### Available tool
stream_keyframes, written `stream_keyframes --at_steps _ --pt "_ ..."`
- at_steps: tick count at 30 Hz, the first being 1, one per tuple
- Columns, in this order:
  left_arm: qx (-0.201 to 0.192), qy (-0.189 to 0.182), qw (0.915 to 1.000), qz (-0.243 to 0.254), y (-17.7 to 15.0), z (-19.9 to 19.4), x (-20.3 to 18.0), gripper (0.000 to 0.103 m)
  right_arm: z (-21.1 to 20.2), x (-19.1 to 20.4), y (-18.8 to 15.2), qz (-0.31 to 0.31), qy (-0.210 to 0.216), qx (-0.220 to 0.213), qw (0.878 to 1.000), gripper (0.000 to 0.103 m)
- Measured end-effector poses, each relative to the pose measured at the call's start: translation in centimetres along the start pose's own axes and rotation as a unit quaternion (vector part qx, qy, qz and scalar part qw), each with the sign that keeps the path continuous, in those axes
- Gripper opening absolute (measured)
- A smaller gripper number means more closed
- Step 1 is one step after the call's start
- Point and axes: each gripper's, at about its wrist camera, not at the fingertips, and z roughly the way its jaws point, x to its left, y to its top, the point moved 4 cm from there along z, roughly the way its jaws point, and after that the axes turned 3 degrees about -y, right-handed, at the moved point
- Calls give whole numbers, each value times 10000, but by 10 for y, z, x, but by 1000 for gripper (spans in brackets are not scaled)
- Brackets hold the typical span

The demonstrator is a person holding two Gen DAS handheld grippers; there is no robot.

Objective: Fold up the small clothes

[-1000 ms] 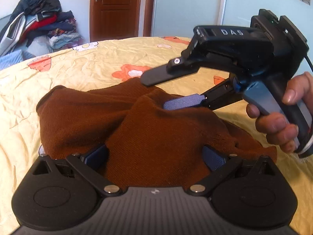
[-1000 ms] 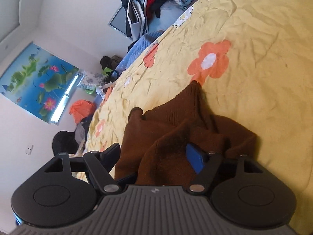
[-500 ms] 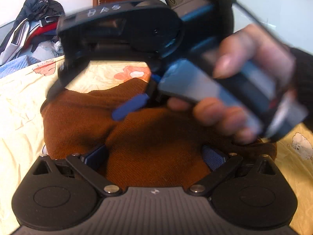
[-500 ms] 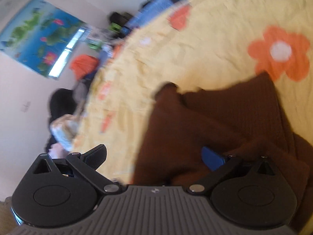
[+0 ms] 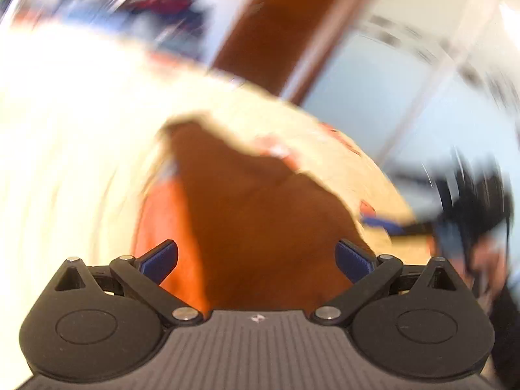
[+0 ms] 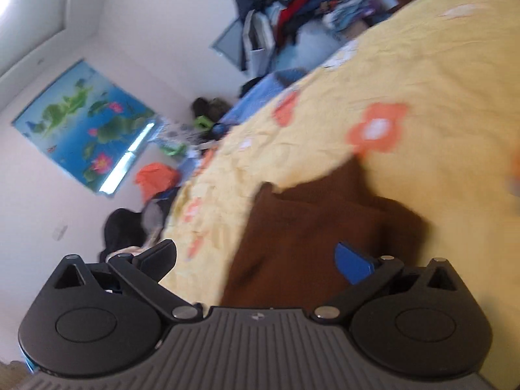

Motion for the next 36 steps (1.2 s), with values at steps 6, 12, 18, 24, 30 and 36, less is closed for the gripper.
stream_keyframes --at_steps 6,12,18,24,30,36 --pt "313 -618 9942 -825 -12 19 -1 103 9 -15 -42 -103 -158 634 9978 103" --pt "722 -167 9942 -775 -9 28 -6 27 20 1 -55 -598 -202 998 9930 34" --pt "716 347 9961 372 -28 0 -11 32 -9 -8 -87 -416 124 874 9952 34" --pt "-339 855 9854 1430 -41 -45 -41 48 -44 4 -34 -164 92 -320 9993 76" --pt "-670 689 9726 2115 -56 -30 -78 67 27 68 27 -929 619 124 9937 95" --pt "-184 1008 9591 2637 -65 13 -78 70 169 68 24 -490 95 1610 9857 94"
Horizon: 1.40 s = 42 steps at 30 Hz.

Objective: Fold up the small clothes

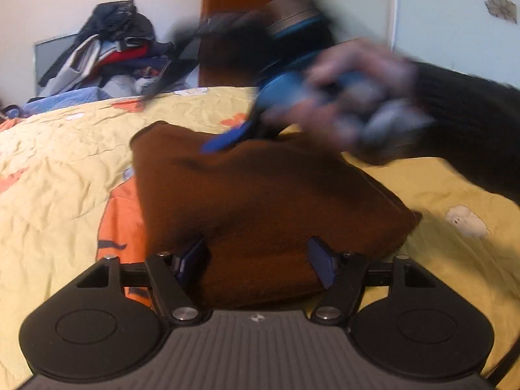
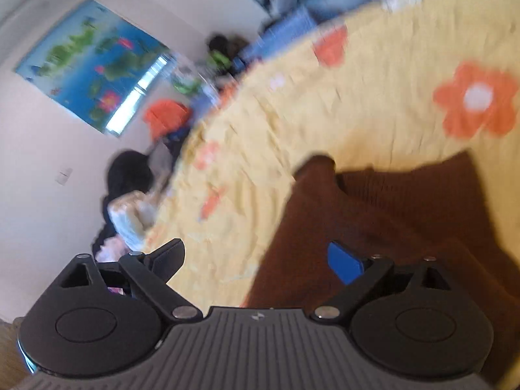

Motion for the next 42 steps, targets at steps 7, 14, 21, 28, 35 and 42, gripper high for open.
stream_keyframes --at_steps 7,14,21,28,35,42 --pt "-73 -141 9997 -160 2 1 7 71 16 -3 18 155 9 -473 9988 94" --pt "-428 -56 9928 -1118 -7 -45 51 72 -99 7 -55 -411 179 -1293 9906 102" --pt "251 -1289 9203 -3685 -15 -13 119 71 -152 -50 -130 73 -604 -1148 9915 102" --pt "782 -1293 9265 -3445 -6 16 93 23 -111 -48 -151 195 -112 -454 9987 29" --pt "777 -748 9673 -2295 -15 -9 69 26 -124 -43 -178 -54 68 -452 9989 32" --pt "-522 475 9960 -544 9 -71 18 78 -180 -15 -159 -266 -253 -1886 9814 73"
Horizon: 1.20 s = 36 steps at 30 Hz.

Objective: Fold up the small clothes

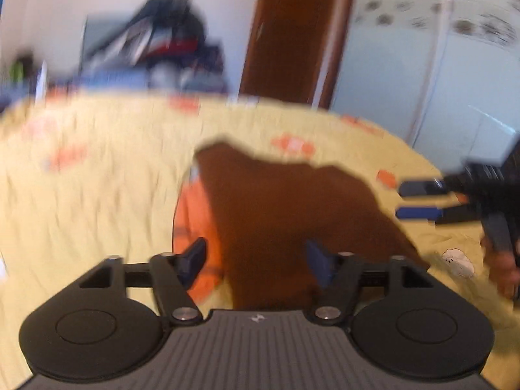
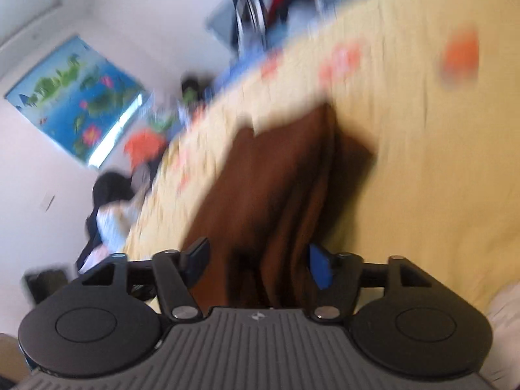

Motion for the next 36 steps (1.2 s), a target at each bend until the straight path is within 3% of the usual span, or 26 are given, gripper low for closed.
stream_keyframes --at_steps 2,4,7,9,10,11,15,17,20,23,26,28,29,32,35,36 --pt "-258 -27 9976 643 3 4 -25 78 7 24 20 -489 -121 -232 9985 89" --pt "-117 -229 9940 1065 -2 24 -45 78 37 43 37 -808 5 -25 9967 100" --pt "398 -343 9917 1169 -19 64 -54 78 100 41 50 -694 95 637 9955 98" --pt "482 -402 9922 1080 -26 74 -52 78 138 19 46 -736 -519 1135 9895 95" --pt "459 -509 9931 955 -24 74 -49 78 148 8 40 -830 -594 1163 9880 93" --pt "485 -583 9941 781 -23 75 -44 78 148 3 41 -879 -388 1034 9900 94" --pt "446 -689 9947 623 -23 77 -39 80 144 7 58 -266 -408 1174 9919 88" --pt "461 -690 9942 681 -25 77 -39 83 135 15 66 -264 -450 1082 9928 88" --pt "486 -725 9937 701 -24 81 -40 86 129 50 84 -582 -84 945 9938 93" --pt "498 -762 9934 703 -23 80 -41 88 163 74 82 -789 131 1371 9873 97" --pt "492 -773 9934 682 -23 79 -43 88 221 67 70 -657 -116 1892 9797 90" --pt "493 -754 9937 662 -22 85 -40 88 248 55 62 -536 -203 1942 9793 95" --pt "494 -743 9939 648 -22 86 -39 88 250 54 65 -562 -36 1707 9837 98" --pt "499 -734 9940 636 -22 86 -39 88 256 48 72 -348 19 1541 9874 98" --pt "515 -691 9937 710 -22 86 -42 88 247 59 79 -568 -430 1802 9810 87" --pt "511 -679 9938 716 -23 86 -43 88 234 66 81 -730 -527 1788 9798 88"
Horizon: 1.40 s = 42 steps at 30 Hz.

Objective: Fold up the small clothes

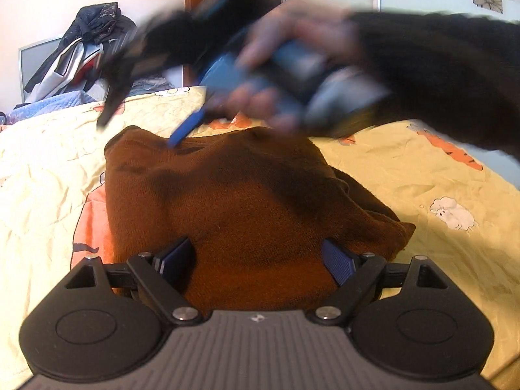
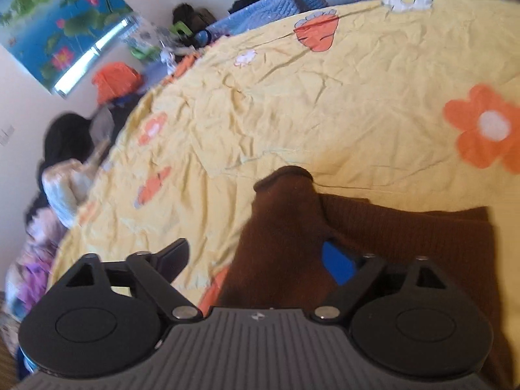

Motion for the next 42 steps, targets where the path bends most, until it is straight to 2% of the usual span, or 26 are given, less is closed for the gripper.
stream_keyframes --at_steps 3,5,9,10,12,16,18,19,23,25,26,28,29,30,32,34,35,37,40,41,42 --pt "-12 -21 10000 -32 0 0 1 88 -58 11 -23 -394 328 -441 9977 103" --pt "-3 4 10000 4 0 0 1 88 -80 9 -46 -549 289 -432 9971 103" --pt "28 80 9999 107 -1 1 -2 88 -68 -26 -83 -582 -418 -170 9973 102" --pt "36 109 9998 133 -1 1 -3 88 -65 -32 -88 -643 -324 -423 9965 102" --pt "51 180 9996 189 -1 1 -5 88 -58 -40 -88 -567 -337 -622 9959 102" --pt "59 263 9994 214 -2 0 -7 88 -49 -35 -78 -443 -599 -577 9955 103" --pt "57 293 9993 208 -2 -2 -7 88 -61 -26 -80 -369 -723 -618 9948 101" --pt "55 306 9993 209 -2 -3 -8 88 -72 -20 -83 -351 -681 -723 9944 101" --pt "72 334 9991 231 -1 -2 -10 88 -120 -6 -108 -224 -66 -1189 9926 103" --pt "82 357 9989 275 -1 -1 -12 89 -115 -6 -123 -175 85 -917 9956 103" --pt "52 387 9987 318 -1 -2 -13 89 -104 -12 -129 -194 -76 -780 9967 103" --pt "-49 586 9977 348 -1 -12 -14 89 -94 -21 -136 -519 -117 -1012 9934 103" --pt "-99 666 9973 302 -1 -23 -12 90 -97 -23 -134 -399 -57 -1061 9935 101" --pt "-187 693 9973 163 -1 -37 -8 90 -105 -24 -132 -140 -6 -1099 9938 99" --pt "-331 512 9976 -332 -5 -64 9 90 -130 -26 -130 219 125 -1159 9929 102" --pt "-209 275 9928 -1148 -8 -73 36 90 -158 -37 -137 231 81 -1387 9900 103" --pt "-82 136 9868 -1613 -10 -71 50 90 -167 -48 -141 349 -52 -1375 9899 103" --pt "136 -142 9719 -2347 -14 -61 70 89 -166 -74 -153 755 -132 -995 9921 103" --pt "347 -568 9531 -2952 -16 -42 81 88 -152 -92 -171 901 -286 -561 9939 97" --pt "269 -613 9496 -3063 -15 -38 84 84 -151 -90 -175 858 -196 -614 9942 94" --pt "312 -633 9465 -3148 -13 -34 87 63 -148 -88 -176 847 -33 -619 9945 82"
